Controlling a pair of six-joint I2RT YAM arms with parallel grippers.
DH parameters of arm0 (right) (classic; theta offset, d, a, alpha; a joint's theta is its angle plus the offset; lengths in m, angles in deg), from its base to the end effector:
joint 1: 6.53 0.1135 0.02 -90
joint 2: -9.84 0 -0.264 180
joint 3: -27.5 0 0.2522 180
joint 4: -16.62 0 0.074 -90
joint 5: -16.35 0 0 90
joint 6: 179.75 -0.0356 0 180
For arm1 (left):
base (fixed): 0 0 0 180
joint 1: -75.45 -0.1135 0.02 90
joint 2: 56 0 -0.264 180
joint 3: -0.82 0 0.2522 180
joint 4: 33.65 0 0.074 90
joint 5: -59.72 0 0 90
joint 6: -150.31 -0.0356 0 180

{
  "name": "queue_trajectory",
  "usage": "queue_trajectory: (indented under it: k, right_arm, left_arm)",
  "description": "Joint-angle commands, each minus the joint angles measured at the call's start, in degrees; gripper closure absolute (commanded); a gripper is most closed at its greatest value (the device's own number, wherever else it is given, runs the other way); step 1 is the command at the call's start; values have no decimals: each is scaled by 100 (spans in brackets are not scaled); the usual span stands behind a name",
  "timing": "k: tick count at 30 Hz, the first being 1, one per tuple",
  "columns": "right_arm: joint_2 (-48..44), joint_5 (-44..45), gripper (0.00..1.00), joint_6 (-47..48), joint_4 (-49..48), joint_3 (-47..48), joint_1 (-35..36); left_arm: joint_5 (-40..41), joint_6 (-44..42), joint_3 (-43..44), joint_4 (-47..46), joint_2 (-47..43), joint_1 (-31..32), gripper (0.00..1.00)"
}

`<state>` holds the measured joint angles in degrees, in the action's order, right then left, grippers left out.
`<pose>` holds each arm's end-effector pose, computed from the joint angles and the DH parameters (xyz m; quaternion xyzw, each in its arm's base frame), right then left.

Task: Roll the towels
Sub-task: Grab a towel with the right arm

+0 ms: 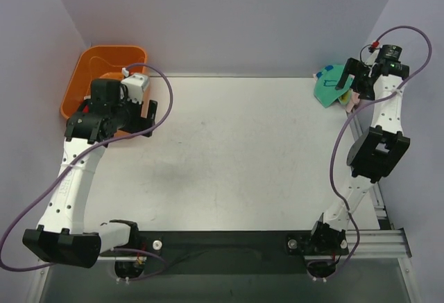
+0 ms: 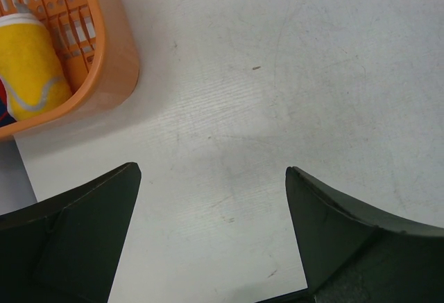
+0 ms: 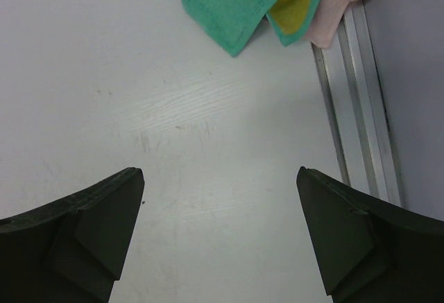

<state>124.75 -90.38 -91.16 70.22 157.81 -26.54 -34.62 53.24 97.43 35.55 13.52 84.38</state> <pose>0.4351 -0.1475 0.3531 0.1030 0.8863 0.0593 0.4476 0.2301 -0.0389 0.4022 0.1423 0.9023 -0.0412 0.4050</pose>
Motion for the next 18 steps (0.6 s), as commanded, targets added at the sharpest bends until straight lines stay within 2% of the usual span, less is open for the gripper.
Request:
queue_trajectory:
  k: [1,6,13,18]
  right_arm:
    - [485,-461,0,-245,68,815,-91]
    - [1182,-691,4,-737,51,1616,-275]
    - [1666,-375,8,-1203,-116,1704,-346]
    - [1999,-655,9,-1511,-371,1731,-504]
  left_arm:
    - [-313,65,171,-323,-122,21,3]
    - [-532,223,117,-358,-245,39,3]
    - [-621,250,82,-490,-351,39,3]
    - [-691,329,82,-517,-316,39,3]
